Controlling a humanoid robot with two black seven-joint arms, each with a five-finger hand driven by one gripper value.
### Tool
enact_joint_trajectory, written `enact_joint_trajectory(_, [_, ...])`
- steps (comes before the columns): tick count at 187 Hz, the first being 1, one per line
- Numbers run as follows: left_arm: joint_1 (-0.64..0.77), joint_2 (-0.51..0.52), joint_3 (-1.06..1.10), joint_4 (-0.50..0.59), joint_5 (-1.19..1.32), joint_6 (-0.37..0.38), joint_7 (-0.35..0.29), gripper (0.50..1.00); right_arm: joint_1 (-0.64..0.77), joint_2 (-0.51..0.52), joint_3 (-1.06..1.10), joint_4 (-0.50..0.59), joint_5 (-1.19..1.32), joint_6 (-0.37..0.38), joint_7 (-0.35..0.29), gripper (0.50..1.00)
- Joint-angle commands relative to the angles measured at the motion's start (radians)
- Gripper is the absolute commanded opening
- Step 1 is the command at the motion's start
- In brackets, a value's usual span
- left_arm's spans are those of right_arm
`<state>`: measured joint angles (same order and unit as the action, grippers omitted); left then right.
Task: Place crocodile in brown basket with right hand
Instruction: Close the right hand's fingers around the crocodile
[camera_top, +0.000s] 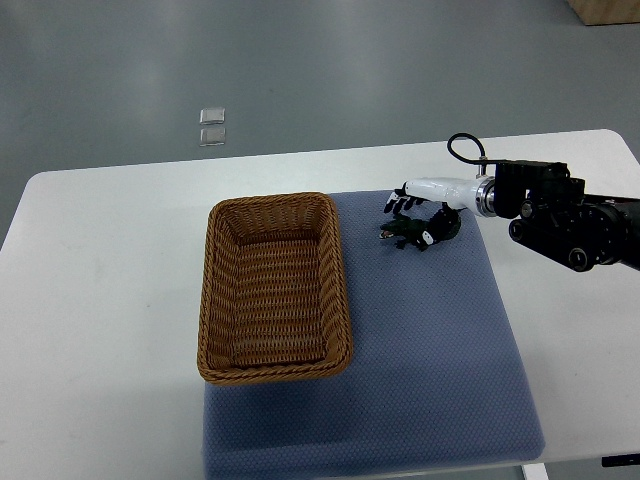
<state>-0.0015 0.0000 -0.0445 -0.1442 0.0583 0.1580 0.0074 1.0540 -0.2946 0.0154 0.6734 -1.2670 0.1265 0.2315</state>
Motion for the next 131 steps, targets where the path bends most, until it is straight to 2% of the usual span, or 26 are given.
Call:
enact_joint_trajectory(1, [0.0, 0.0, 0.0, 0.0, 0.0, 0.0, 0.0, 1.0, 0.0, 0.0, 0.0, 0.0, 0.0, 0.001, 0.0, 0.735])
enact_joint_trajectory(15, [0.0, 0.0, 0.0, 0.0, 0.0, 0.0, 0.0, 1.0, 0.0, 0.0, -0.012, 0.0, 0.0, -0.001, 0.0, 0.711])
enact_joint_trajectory(24, [0.0, 0.0, 0.0, 0.0, 0.0, 0.0, 0.0, 1.0, 0.001, 0.0, -0.023, 0.0, 0.0, -0.001, 0.0, 0.67])
enact_joint_trajectory(41, [0.0, 0.0, 0.0, 0.0, 0.0, 0.0, 0.0, 1.0, 0.001, 0.0, -0.032, 0.0, 0.0, -0.004, 0.0, 0.641])
enact_joint_trajectory(77, [0.0, 0.0, 0.0, 0.0, 0.0, 0.0, -0.001, 1.0, 0.001, 0.0, -0.031, 0.0, 0.0, -0.005, 0.0, 0.545])
enact_joint_trajectory(102, [0.0, 0.0, 0.0, 0.0, 0.0, 0.0, 0.0, 1.0, 0.006, -0.001, -0.028, 0.0, 0.001, -0.004, 0.002, 0.507])
enact_joint_trajectory(131, [0.0, 0.0, 0.0, 0.0, 0.0, 0.0, 0.0, 1.0, 0.009, -0.001, -0.026, 0.002, 0.003, -0.002, 0.006, 0.5])
